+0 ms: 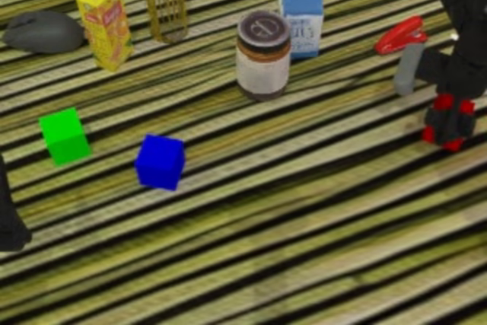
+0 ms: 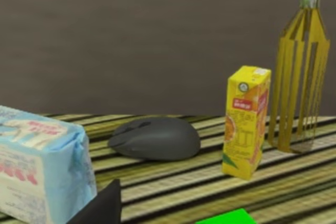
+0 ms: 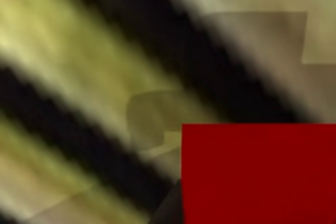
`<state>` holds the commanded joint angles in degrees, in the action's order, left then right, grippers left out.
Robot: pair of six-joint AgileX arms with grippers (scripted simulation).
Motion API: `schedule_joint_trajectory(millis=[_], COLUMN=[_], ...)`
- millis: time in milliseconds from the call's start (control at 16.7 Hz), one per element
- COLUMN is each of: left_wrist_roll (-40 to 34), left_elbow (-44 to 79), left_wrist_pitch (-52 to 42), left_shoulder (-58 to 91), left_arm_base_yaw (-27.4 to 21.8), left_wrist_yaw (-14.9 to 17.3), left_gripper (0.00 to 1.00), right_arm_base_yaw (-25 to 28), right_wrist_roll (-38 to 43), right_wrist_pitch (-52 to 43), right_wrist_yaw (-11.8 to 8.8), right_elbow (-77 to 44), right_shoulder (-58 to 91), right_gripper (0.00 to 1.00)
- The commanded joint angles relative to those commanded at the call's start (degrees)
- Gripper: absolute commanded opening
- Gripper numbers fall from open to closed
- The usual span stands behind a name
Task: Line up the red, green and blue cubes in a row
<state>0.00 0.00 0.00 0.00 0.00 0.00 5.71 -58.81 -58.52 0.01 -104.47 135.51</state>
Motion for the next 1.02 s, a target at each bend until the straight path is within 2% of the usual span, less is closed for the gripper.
schedule_joint_trajectory(millis=[300,720,840,1020], left_wrist_roll=[0.0,0.0,0.0,0.0], left_elbow=[0.0,0.0,0.0,0.0], left_wrist_pitch=[0.0,0.0,0.0,0.0], left_shoulder=[0.0,0.0,0.0,0.0], left_arm_base_yaw=[0.0,0.0,0.0,0.0], left_wrist_yaw=[0.0,0.0,0.0,0.0], left_gripper=[1.00,1.00,1.00,1.00], right_arm_base_yaw=[0.3,0.8,4.0,12.5], right_wrist_roll=[0.0,0.5,2.0,6.3], right_wrist_pitch=[-10.1,-10.9,-11.2,-12.2], right_wrist_yaw=[0.0,0.0,0.0,0.0], right_elbow=[-6.5,-7.2,-7.8,-9.0], right_shoulder=[-3.0,-3.2,-3.0,-2.6], right_gripper=[0.00,0.00,0.00,0.00])
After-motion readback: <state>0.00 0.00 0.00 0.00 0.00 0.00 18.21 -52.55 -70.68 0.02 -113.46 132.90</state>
